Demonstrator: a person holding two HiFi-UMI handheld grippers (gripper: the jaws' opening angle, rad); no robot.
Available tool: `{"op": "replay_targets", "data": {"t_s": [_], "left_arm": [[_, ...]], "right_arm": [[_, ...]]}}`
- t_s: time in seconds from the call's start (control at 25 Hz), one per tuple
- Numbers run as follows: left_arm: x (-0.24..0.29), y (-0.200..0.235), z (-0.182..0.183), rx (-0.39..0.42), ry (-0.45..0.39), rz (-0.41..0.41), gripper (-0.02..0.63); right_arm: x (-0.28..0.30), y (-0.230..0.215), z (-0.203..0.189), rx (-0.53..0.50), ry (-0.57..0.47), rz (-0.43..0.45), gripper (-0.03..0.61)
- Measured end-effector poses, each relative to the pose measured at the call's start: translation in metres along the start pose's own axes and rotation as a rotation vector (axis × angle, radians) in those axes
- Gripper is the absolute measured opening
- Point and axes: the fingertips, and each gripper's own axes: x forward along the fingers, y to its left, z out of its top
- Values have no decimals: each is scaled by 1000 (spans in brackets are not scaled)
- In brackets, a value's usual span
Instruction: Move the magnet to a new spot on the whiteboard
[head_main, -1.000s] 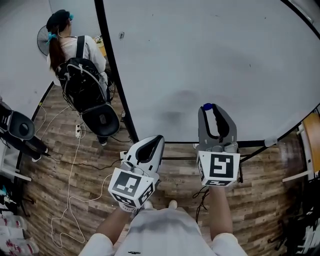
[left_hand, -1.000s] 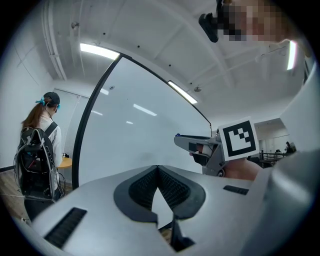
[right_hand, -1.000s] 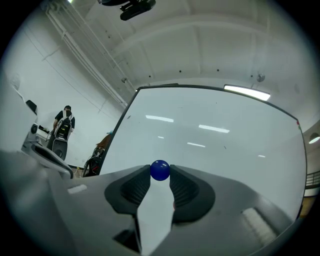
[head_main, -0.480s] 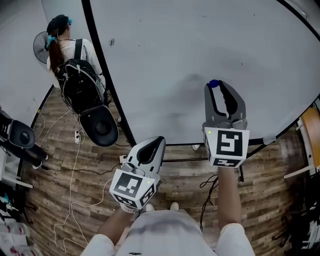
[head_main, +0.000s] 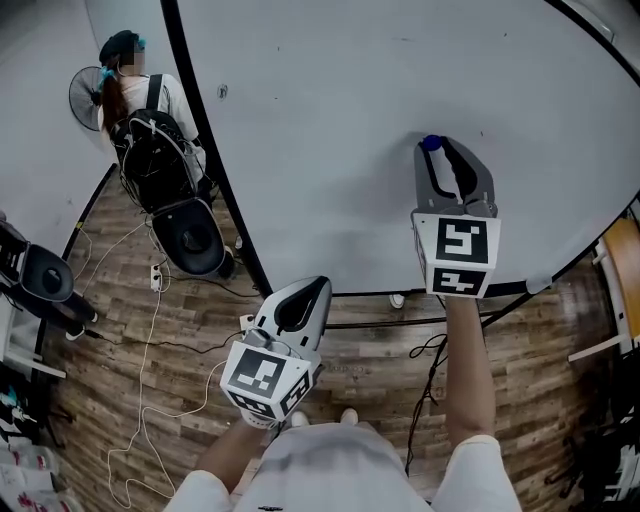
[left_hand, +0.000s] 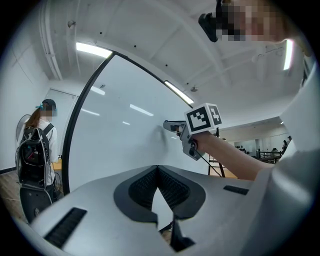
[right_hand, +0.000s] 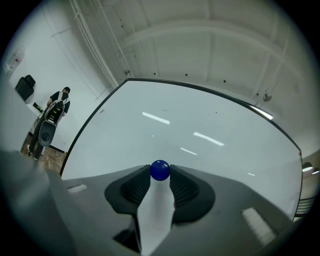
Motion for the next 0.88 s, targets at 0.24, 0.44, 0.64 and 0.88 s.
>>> {"op": "replay_targets", "data": {"t_s": [0.24, 0.44, 0.64, 0.88], "left_arm": [[-2, 3, -3, -3, 6, 5, 6], [-3, 4, -2, -2, 6, 7, 6], [-1, 3, -2, -4, 8, 11, 6], [-2, -1, -1, 1, 10, 8, 6]], "right_arm": [[15, -8, -3, -16, 32, -24, 130], [23, -13, -3, -23, 62, -40, 130], [30, -16, -8, -28, 97, -33, 132], [28, -18, -8, -28, 88, -42, 137]]}}
